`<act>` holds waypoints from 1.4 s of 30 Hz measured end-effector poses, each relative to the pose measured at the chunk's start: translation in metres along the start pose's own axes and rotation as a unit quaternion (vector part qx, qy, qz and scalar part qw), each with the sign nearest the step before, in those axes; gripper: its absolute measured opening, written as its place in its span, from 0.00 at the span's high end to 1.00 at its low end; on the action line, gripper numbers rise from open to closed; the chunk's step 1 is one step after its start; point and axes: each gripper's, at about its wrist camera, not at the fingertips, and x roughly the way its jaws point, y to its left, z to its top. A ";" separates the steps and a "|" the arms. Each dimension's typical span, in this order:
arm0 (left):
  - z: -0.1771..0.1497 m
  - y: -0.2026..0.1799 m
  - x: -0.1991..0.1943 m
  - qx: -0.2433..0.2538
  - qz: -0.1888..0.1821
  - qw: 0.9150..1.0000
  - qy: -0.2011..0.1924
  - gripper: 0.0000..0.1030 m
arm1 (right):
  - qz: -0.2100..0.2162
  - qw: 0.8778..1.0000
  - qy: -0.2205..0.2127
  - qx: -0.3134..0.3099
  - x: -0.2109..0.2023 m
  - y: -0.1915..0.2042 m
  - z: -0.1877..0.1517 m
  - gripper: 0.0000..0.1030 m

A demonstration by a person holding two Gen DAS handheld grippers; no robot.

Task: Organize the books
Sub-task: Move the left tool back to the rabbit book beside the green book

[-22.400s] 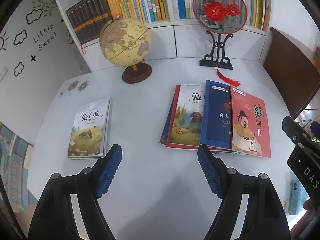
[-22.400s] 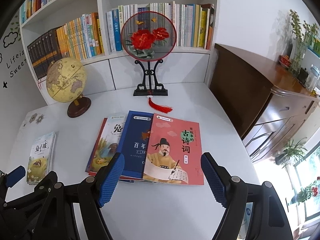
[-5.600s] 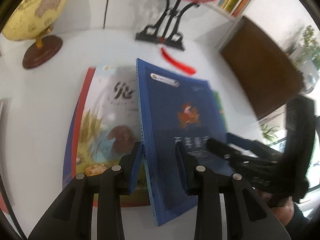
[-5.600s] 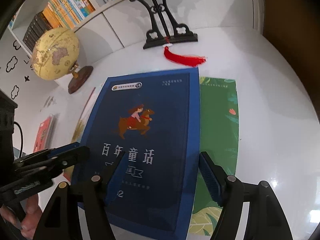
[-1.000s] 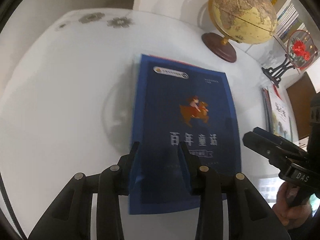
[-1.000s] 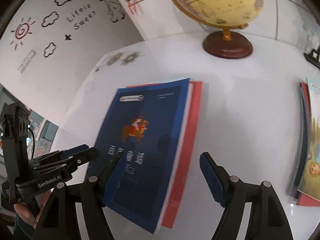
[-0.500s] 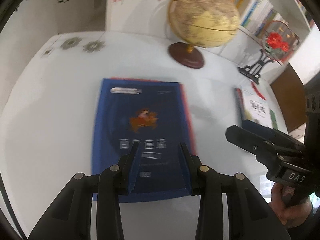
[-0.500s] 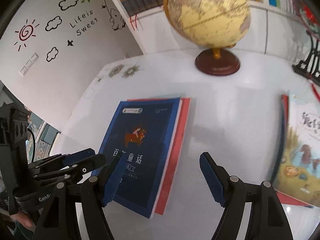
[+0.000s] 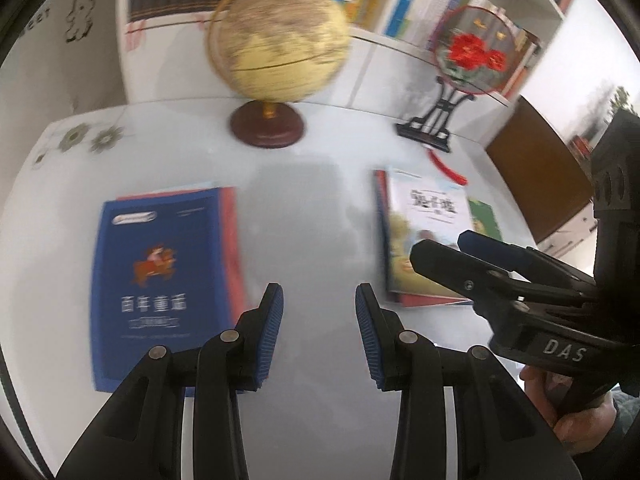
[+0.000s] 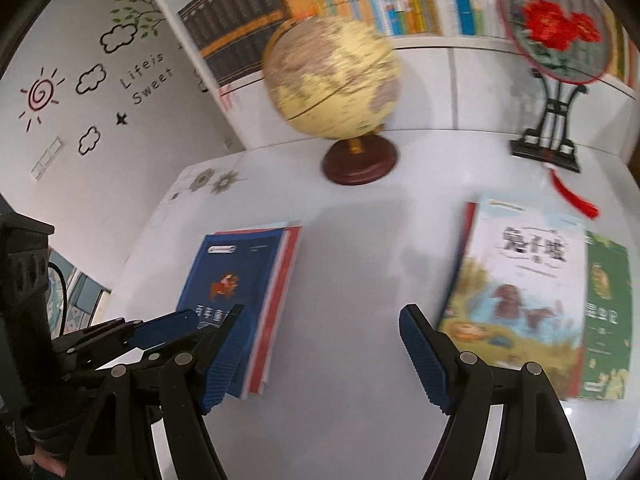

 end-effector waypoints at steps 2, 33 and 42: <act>0.003 -0.020 0.002 0.011 -0.006 1.000 0.001 0.66 | -0.017 1.000 -0.012 0.008 -0.014 -0.015 -0.001 0.27; 0.036 -0.115 0.125 0.014 0.016 0.999 0.037 0.57 | -0.071 0.993 -0.047 0.080 -0.084 -0.230 -0.015 0.27; 0.033 -0.096 0.175 -0.015 -0.005 0.998 0.067 0.57 | -0.060 0.996 -0.007 0.070 -0.035 -0.243 -0.020 0.27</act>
